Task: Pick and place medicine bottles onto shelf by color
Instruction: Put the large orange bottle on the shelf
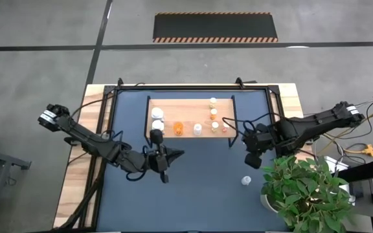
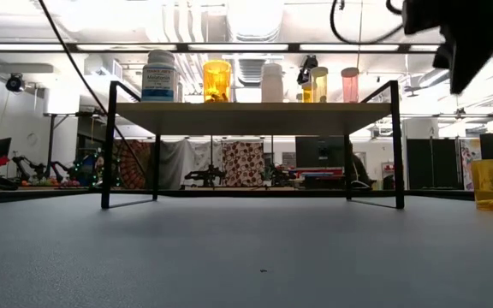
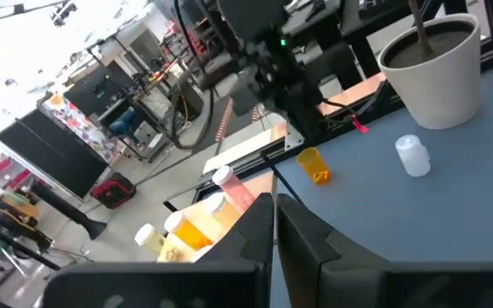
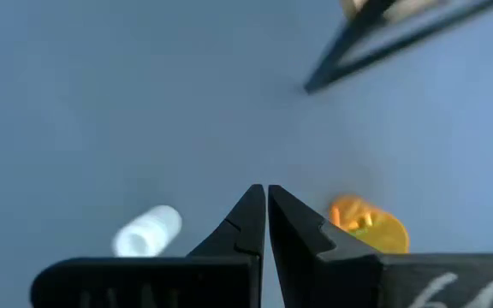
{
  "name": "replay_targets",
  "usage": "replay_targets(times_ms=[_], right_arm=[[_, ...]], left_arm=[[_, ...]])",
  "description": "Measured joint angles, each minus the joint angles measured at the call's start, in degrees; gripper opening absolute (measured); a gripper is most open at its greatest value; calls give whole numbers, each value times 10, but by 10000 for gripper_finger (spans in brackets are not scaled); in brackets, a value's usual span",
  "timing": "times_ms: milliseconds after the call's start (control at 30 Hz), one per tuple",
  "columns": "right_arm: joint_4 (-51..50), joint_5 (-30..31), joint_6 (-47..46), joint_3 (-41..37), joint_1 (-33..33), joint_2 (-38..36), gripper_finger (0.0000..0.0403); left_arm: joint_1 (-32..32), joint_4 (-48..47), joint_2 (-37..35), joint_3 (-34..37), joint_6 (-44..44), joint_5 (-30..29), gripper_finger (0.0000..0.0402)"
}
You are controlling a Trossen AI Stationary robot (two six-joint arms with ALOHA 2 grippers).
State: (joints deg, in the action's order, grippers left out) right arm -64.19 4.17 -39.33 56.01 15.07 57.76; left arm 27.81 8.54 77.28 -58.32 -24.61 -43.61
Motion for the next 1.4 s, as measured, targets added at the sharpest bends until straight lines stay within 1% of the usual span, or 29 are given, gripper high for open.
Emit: replay_targets(times_ms=[167,333,533,700,800,1033,1133,1267,1400], right_arm=[[0,-1,-9,-35,3,-3,8],[1,-1,-6,-62,15,-18,8],[18,3,-16,-103,16,-57,9],[23,8,-64,-127,16,-83,12],[23,10,-91,-135,16,-86,31],[-1,49,-159,-163,16,-78,121],[2,61,-183,-178,16,-74,150],[6,71,-188,-199,16,-65,170],[13,91,-185,-210,16,-61,171]], left_arm=[[0,0,-17,1,-38,0,0],[1,-3,-33,7,-38,0,0],[1,-5,-36,7,-29,0,0],[1,-5,-35,7,-29,0,0],[1,-5,-35,7,-29,0,0],[1,-5,-35,7,-28,0,0],[1,-5,-35,7,-28,0,0],[1,-5,-35,7,-28,0,0],[1,-4,-35,7,-27,0,0]])
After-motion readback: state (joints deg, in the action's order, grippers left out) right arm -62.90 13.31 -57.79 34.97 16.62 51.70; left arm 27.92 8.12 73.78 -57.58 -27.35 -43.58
